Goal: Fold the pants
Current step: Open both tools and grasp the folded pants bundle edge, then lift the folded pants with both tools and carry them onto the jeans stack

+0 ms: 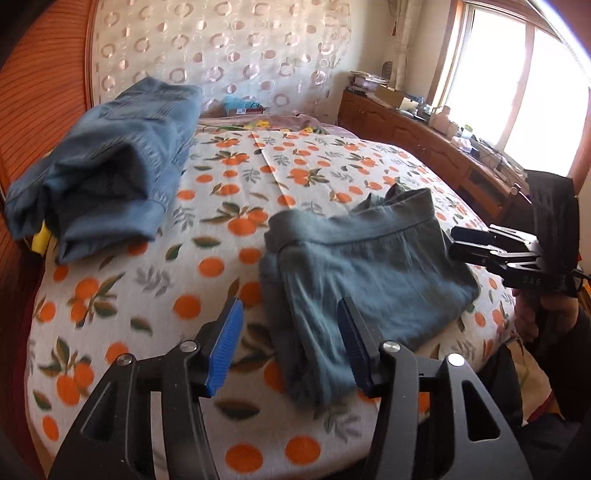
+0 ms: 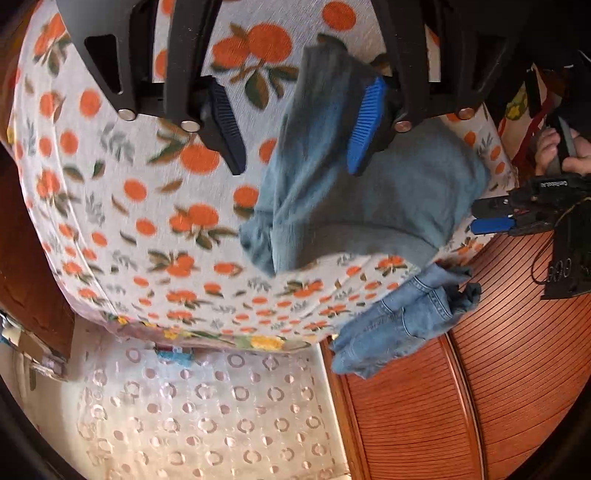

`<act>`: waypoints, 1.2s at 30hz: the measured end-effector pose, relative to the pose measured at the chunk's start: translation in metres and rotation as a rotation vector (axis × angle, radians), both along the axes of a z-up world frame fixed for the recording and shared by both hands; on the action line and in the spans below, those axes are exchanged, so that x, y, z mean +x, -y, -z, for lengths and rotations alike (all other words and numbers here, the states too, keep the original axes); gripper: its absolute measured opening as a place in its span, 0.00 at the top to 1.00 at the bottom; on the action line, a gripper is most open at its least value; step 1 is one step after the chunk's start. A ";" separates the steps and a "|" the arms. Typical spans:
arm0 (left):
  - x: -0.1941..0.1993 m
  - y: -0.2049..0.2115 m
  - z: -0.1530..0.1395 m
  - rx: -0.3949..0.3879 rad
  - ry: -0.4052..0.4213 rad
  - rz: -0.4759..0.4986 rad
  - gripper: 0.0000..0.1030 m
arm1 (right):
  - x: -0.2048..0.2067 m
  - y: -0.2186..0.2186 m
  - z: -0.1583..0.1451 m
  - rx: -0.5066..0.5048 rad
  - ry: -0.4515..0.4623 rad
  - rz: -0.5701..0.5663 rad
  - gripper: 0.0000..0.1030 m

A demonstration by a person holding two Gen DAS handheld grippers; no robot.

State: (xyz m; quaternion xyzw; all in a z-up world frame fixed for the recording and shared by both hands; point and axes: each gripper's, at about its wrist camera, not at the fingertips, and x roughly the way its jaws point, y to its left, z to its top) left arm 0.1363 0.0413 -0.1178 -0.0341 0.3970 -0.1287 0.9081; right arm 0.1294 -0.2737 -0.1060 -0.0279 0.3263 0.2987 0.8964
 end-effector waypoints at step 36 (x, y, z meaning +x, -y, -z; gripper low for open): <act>0.041 0.002 0.021 -0.147 -0.084 0.027 0.85 | 0.084 -0.038 0.013 0.010 -0.140 -0.237 0.78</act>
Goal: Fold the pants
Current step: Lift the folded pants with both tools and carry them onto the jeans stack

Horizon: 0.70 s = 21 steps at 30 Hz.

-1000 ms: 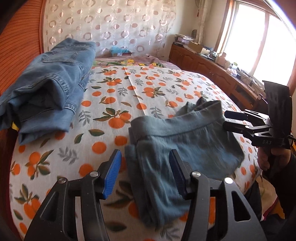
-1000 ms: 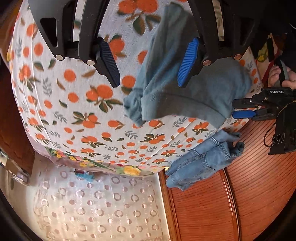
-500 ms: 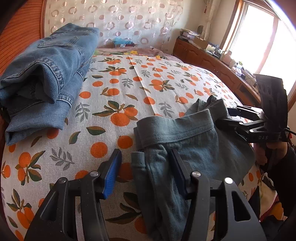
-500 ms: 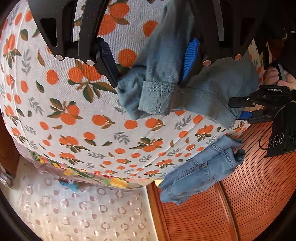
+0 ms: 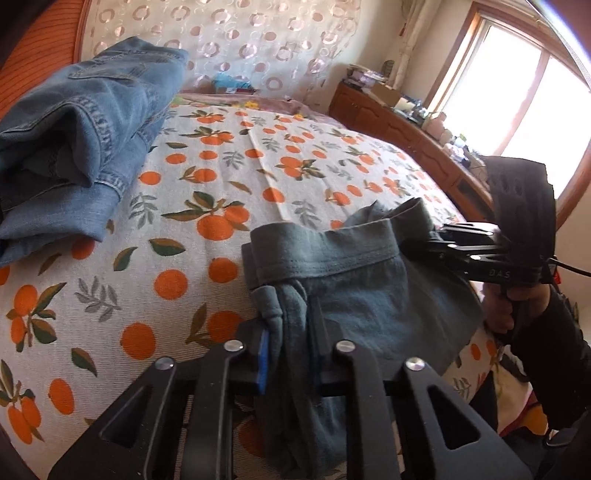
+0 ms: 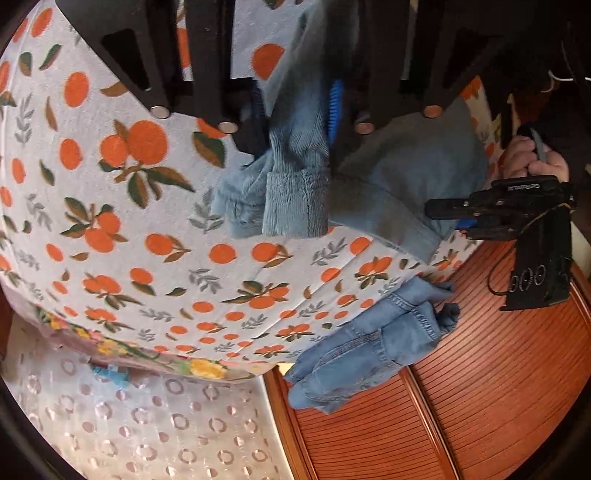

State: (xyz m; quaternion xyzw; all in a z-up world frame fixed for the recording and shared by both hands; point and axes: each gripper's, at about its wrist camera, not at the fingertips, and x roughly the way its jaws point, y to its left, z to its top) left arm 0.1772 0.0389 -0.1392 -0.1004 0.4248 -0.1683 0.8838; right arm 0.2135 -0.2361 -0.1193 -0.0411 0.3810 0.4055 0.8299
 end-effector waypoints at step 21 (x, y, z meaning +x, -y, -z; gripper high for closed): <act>0.001 -0.053 -0.137 0.039 0.416 -0.164 0.87 | 0.037 -0.075 -0.156 0.070 0.374 -0.063 0.82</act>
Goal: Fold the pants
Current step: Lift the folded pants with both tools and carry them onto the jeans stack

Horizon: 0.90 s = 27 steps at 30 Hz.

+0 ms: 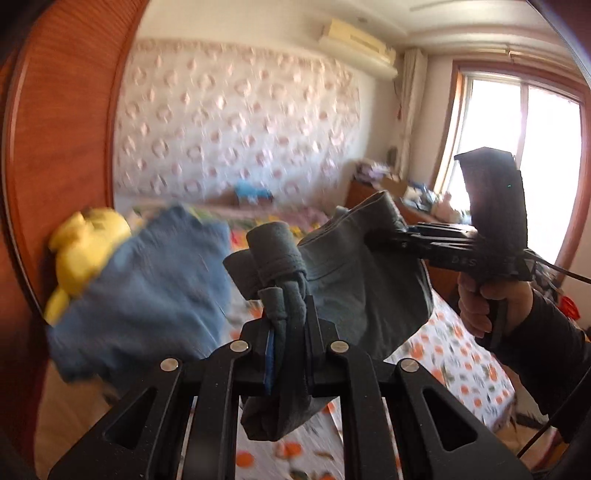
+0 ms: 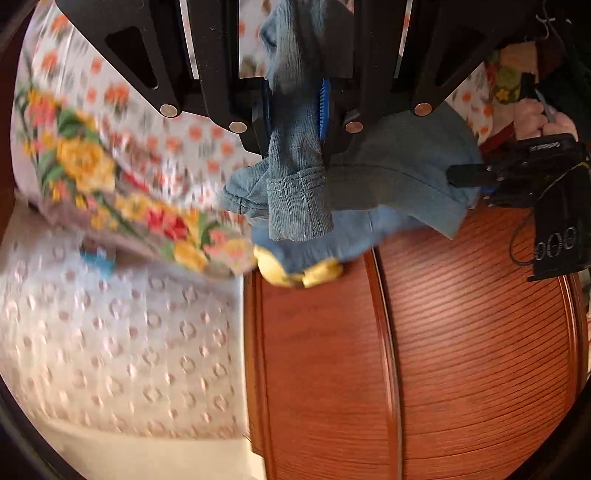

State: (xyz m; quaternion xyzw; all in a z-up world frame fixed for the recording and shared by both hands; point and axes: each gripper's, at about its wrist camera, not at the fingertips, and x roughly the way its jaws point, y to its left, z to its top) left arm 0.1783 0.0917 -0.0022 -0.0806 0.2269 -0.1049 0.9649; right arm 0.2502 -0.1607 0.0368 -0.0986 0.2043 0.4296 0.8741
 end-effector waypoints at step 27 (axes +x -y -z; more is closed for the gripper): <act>0.069 -0.122 0.038 -0.030 -0.118 -0.371 0.79 | 0.180 -0.252 -0.002 -0.189 -0.025 -0.107 0.67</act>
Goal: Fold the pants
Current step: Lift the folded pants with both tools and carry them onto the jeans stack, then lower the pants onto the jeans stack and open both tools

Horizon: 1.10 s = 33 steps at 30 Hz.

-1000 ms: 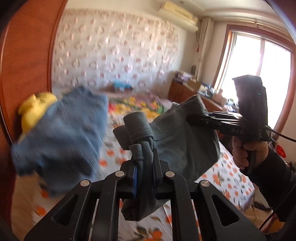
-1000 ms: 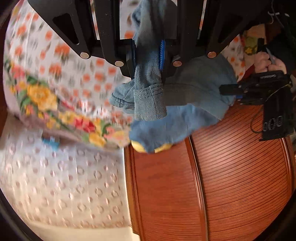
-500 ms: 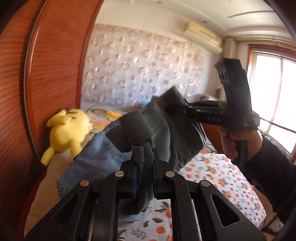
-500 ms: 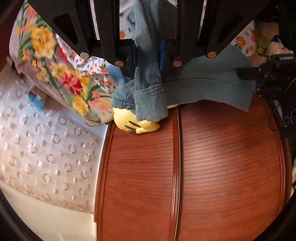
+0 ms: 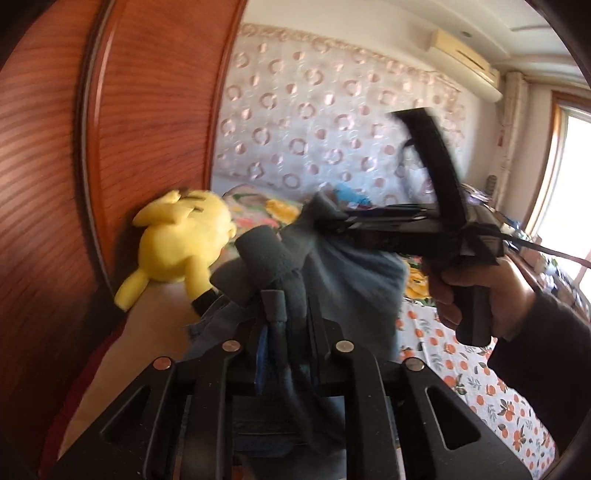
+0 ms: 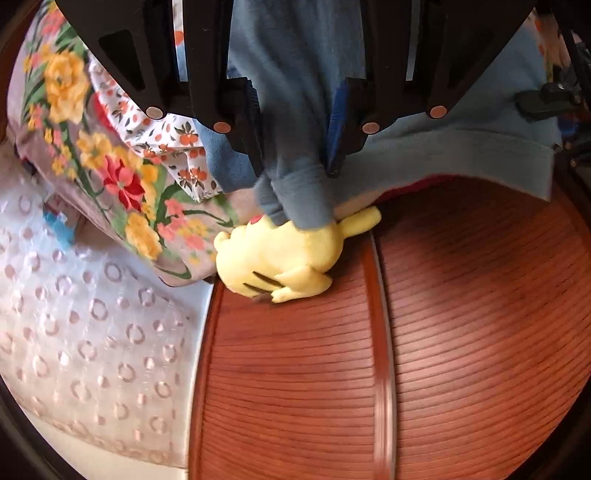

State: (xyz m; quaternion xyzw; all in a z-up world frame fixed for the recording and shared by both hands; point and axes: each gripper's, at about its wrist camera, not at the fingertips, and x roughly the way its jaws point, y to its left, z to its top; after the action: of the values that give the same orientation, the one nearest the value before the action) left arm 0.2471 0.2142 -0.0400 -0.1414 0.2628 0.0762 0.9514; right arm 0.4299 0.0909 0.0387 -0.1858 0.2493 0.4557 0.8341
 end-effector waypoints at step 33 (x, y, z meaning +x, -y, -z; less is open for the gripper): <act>-0.035 0.043 0.032 -0.006 -0.034 0.114 0.91 | -0.015 0.103 0.049 0.199 -0.265 0.092 0.85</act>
State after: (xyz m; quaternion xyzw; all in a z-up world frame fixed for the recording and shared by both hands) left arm 0.2126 0.1707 -0.0716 -0.1277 0.2868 0.0233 0.9491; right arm 0.4146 -0.0125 -0.0104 -0.0290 0.3192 0.4600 0.8280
